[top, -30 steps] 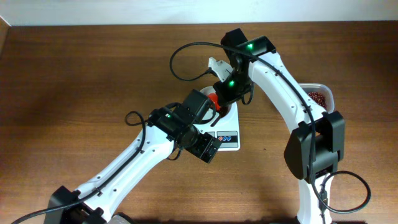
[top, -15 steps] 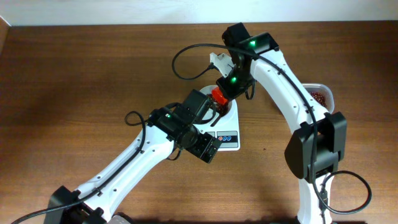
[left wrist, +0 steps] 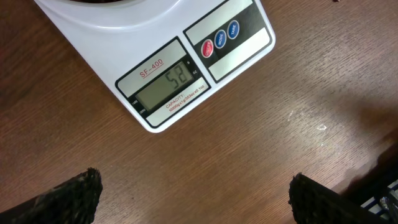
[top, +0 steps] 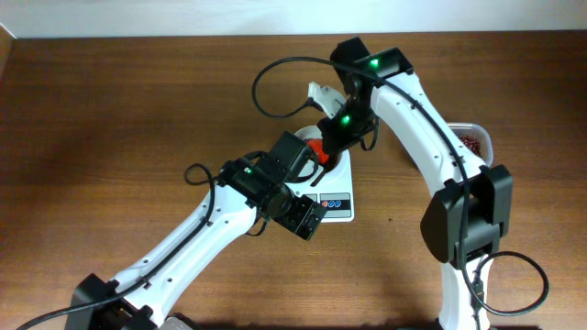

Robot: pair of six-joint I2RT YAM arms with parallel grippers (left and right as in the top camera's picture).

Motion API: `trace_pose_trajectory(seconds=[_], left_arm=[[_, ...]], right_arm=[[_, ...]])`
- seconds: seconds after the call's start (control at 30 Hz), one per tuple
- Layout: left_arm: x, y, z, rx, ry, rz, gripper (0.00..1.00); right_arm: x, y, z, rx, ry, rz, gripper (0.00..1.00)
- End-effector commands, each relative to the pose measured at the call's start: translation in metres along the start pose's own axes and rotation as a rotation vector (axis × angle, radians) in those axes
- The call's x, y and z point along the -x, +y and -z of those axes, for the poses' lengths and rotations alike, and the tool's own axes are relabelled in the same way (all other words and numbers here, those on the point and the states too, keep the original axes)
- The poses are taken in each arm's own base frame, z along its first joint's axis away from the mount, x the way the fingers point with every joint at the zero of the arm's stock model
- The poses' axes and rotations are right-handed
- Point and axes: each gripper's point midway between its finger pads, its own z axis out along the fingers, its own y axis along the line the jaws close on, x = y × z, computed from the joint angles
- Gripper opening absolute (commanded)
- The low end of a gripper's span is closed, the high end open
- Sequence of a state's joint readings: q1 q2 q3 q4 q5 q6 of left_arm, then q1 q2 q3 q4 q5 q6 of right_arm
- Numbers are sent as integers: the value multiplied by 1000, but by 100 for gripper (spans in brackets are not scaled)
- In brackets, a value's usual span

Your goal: Scoop item into bowl and weigh 50g on scale

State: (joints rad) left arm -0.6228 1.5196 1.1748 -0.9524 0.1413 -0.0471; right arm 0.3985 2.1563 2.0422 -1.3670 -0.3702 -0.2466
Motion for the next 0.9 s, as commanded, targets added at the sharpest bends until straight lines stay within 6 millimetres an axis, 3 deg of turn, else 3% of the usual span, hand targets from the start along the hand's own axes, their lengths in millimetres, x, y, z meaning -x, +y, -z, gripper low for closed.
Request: trace_pose_trajectory(seconds=[0.0, 0.17, 0.3, 0.4, 0.53, 0.7, 0.87], left_arm=[[0, 1, 2, 7, -6, 8, 99], [0, 1, 2, 6, -6, 8, 99], [0, 1, 2, 7, -6, 8, 99], [0, 1, 2, 6, -6, 8, 99], [0, 1, 2, 7, -6, 8, 99], [0, 1, 2, 7, -6, 8, 99], [0, 1, 2, 6, -6, 7, 99]], right_arm=[[3, -23, 10, -134, -4, 17, 4], [11, -25, 2, -147, -29, 31, 4], [-4, -23, -21, -140, 31, 25, 4], [-12, 0, -22, -11, 53, 7, 4], [-20, 15, -21, 66, 79, -13, 4], [-10, 33, -11, 260, 9, -56, 4], [-6, 14, 4, 322, -56, -123, 4]])
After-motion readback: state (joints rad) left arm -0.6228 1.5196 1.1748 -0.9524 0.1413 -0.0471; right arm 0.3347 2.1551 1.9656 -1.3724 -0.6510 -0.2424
